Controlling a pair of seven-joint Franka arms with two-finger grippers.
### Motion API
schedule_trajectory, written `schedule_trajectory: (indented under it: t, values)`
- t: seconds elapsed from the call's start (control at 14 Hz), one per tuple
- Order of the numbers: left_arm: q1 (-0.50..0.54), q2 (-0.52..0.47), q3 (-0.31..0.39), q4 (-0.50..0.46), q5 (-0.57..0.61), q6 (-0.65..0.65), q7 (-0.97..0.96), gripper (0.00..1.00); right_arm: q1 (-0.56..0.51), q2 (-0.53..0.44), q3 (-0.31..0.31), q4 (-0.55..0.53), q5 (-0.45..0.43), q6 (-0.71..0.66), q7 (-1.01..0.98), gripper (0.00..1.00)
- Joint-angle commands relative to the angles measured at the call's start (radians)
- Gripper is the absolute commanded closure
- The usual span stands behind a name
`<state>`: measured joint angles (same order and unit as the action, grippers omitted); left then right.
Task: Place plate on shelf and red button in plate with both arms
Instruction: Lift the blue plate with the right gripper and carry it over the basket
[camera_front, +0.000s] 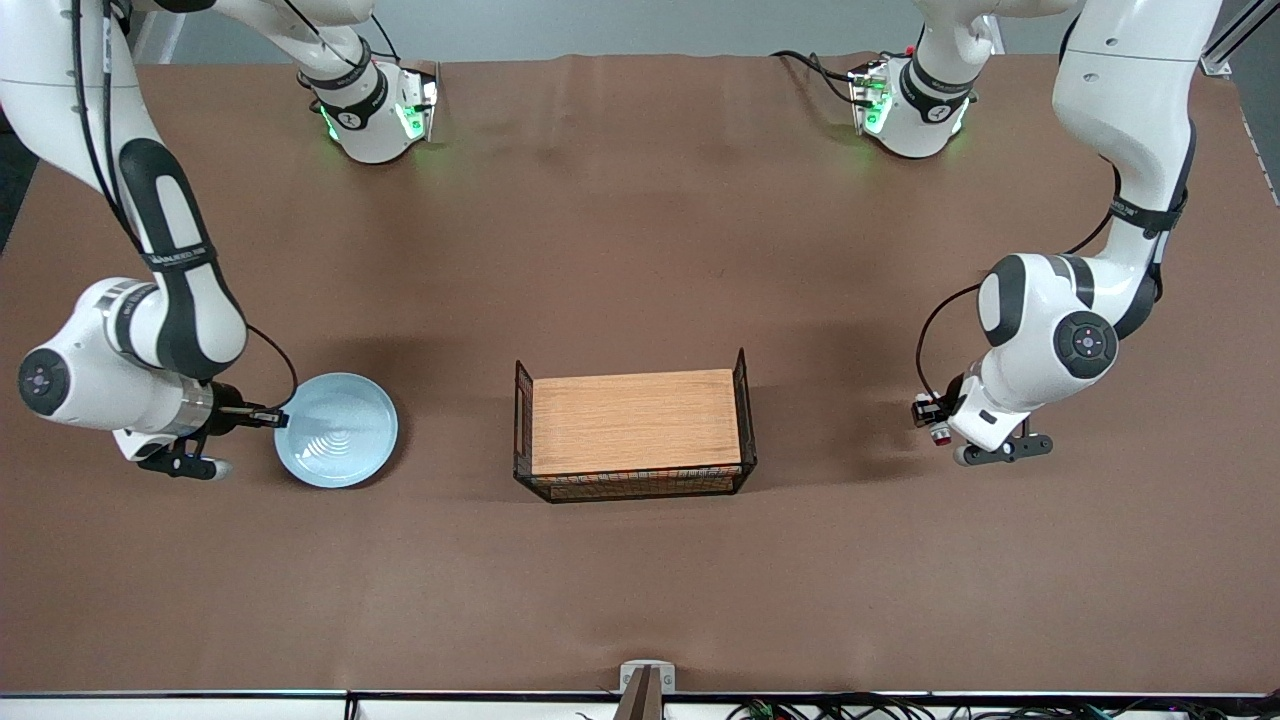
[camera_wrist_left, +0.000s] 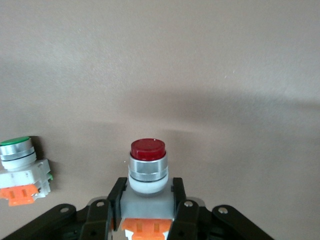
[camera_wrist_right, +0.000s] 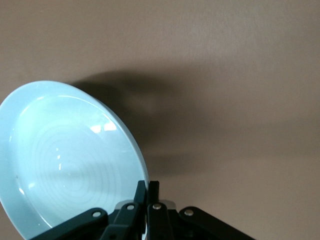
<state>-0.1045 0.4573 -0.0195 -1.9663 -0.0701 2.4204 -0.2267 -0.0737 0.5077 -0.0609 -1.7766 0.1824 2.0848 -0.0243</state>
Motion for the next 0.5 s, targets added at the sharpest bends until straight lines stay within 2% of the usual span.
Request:
schedule_trajectory:
  t: [0.0, 0.22, 0.43]
  values:
    - [-0.001, -0.026, 0.004, 0.009, 0.004, -0.036, -0.031, 0.68, 0.014, -0.063, -0.002, 0.104, 0.0, -0.211, 0.13, 1.0]
    - [0.0, -0.038, 0.006, 0.049, 0.004, -0.093, -0.029, 0.68, 0.04, -0.11, 0.0, 0.212, -0.017, -0.403, 0.291, 1.0]
    - [0.0, -0.042, 0.007, 0.086, 0.004, -0.142, -0.029, 0.68, 0.087, -0.181, 0.001, 0.258, -0.012, -0.529, 0.491, 1.0]
